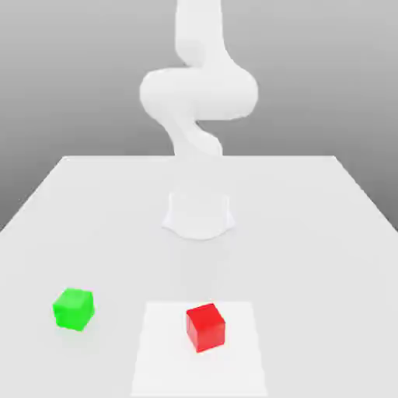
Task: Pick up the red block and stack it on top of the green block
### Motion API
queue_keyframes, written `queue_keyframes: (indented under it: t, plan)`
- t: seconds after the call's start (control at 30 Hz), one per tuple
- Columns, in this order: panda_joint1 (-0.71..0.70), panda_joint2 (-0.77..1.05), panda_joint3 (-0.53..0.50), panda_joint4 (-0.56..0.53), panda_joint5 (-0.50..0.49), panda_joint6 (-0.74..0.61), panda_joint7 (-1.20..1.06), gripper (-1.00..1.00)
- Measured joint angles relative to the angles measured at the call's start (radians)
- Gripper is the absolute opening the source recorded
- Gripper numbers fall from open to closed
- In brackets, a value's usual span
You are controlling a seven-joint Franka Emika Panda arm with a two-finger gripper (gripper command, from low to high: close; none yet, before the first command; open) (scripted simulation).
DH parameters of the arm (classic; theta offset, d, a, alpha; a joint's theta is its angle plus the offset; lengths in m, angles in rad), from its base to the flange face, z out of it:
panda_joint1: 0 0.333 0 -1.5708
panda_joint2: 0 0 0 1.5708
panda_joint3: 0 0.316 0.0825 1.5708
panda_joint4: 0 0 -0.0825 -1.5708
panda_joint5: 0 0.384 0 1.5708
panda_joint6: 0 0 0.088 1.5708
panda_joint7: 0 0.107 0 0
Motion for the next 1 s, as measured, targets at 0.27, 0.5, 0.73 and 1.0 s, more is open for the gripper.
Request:
queue_keyframes:
  t: [0.27, 0.5, 0.73, 1.0]
  plan:
    - [0.015, 0.304, -0.009, -0.167, -0.049, 0.176, -0.105, 0.00]
    - [0.038, 0.558, -0.034, -0.308, -0.044, 0.324, -0.227, 0.00]
    - [0.047, 0.809, -0.025, -0.396, 0.028, 0.493, -0.361, 0.00]
    - [0.037, 0.953, -0.014, -0.378, 0.036, 0.615, -0.369, -1.00]
